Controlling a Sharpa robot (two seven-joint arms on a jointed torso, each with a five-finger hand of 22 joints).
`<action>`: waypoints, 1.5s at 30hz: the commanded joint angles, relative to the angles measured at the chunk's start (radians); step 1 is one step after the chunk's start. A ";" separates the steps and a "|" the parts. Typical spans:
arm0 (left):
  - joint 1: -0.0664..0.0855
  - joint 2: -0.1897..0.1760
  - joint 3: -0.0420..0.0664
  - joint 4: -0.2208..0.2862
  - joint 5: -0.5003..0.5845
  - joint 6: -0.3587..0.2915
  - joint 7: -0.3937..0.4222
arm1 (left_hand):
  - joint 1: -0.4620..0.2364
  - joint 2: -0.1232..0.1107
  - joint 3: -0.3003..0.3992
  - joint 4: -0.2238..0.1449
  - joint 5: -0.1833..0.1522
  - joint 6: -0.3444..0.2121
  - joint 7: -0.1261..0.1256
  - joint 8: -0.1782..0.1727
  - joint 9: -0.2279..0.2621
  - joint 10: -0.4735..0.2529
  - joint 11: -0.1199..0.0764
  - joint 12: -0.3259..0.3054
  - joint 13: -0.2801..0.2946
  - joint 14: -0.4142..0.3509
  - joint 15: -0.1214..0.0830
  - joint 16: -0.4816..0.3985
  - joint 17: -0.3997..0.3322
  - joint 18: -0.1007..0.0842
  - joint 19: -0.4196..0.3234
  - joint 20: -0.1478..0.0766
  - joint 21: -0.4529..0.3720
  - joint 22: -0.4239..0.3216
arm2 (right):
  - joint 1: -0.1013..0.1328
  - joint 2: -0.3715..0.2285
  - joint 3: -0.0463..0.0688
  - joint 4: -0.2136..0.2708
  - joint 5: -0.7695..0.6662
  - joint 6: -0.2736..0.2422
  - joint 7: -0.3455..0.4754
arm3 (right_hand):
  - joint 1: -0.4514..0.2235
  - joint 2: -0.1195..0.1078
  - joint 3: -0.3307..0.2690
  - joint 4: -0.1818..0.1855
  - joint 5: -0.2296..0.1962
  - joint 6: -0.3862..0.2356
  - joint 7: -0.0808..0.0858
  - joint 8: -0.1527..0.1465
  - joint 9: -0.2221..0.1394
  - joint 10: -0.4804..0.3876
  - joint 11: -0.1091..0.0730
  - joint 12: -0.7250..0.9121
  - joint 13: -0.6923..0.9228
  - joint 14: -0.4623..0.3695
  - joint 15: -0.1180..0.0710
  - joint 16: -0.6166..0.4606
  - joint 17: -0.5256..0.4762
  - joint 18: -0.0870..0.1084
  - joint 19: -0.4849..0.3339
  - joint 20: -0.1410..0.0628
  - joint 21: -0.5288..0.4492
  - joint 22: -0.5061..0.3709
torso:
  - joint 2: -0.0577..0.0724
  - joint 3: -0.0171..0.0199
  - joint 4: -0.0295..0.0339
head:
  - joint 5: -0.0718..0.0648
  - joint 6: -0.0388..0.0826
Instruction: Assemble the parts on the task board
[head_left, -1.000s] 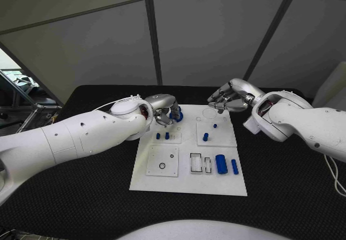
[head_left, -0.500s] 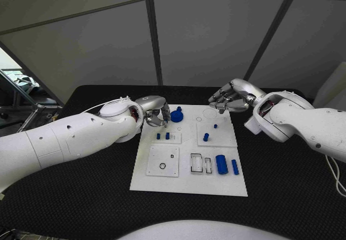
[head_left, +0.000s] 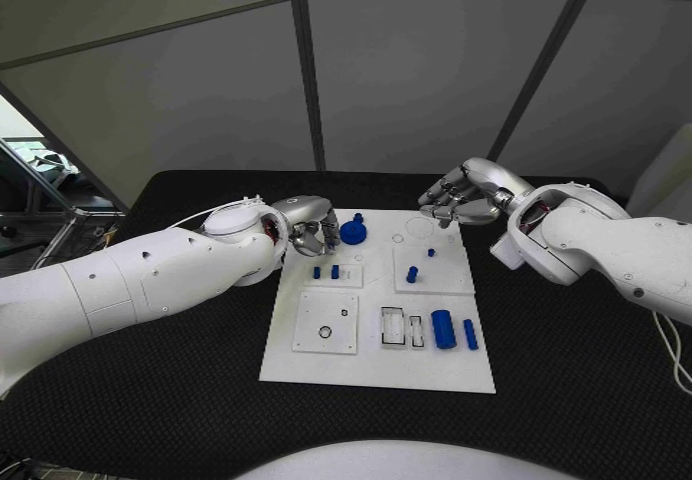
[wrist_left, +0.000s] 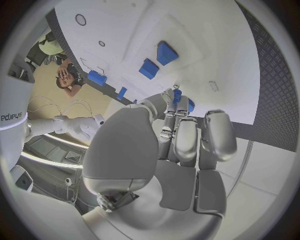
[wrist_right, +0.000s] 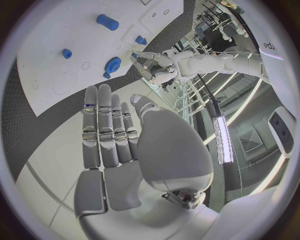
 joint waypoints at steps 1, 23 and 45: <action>0.000 0.004 0.001 -0.005 0.007 0.023 -0.009 | -0.009 0.000 0.003 0.002 0.002 -0.001 0.005 -0.005 -0.001 0.006 0.002 -0.005 0.002 0.010 -0.001 0.005 -0.001 -0.044 0.011 -0.004 0.001 0.001 | 0.002 -0.002 0.001 0.003 -0.004 -0.009 0.008 | 0.010 0.004 0.005 -0.001 0.005 0.006 0.003 -0.004 0.001 0.005 0.001 -0.003 -0.002 0.004 0.000 -0.006 0.002 0.004 0.009 -0.001 -0.005 -0.001 | -0.001 0.0007 0.0014 | 0.000 0.000; -0.002 0.013 0.001 -0.014 0.021 0.057 -0.010 | -0.020 -0.003 -0.002 0.004 0.001 0.001 0.004 -0.008 -0.001 0.010 0.002 -0.012 0.003 0.009 0.000 0.005 -0.003 -0.045 0.012 -0.003 0.006 0.005 | 0.002 0.002 0.001 -0.001 -0.005 -0.009 0.008 | 0.011 0.004 0.007 -0.002 0.008 0.006 0.003 -0.003 0.002 0.006 0.000 -0.003 -0.002 0.005 -0.001 -0.007 0.002 0.004 0.010 -0.001 -0.006 -0.001 | 0.001 -0.0006 0.0008 | -0.001 -0.001; -0.002 0.019 0.000 -0.022 0.022 0.073 -0.020 | -0.052 -0.020 -0.015 0.011 0.001 -0.039 0.015 -0.042 -0.012 -0.031 0.017 -0.061 -0.007 0.009 0.012 0.008 -0.008 -0.044 0.008 0.004 -0.006 0.000 | 0.002 0.002 0.001 -0.002 -0.005 -0.012 0.007 | 0.011 0.004 0.007 -0.002 0.008 0.006 0.003 -0.003 0.002 0.006 0.000 -0.003 -0.002 0.005 -0.001 -0.007 0.002 0.004 0.010 -0.001 -0.006 -0.001 | 0.000 -0.0002 0.0011 | -0.002 -0.005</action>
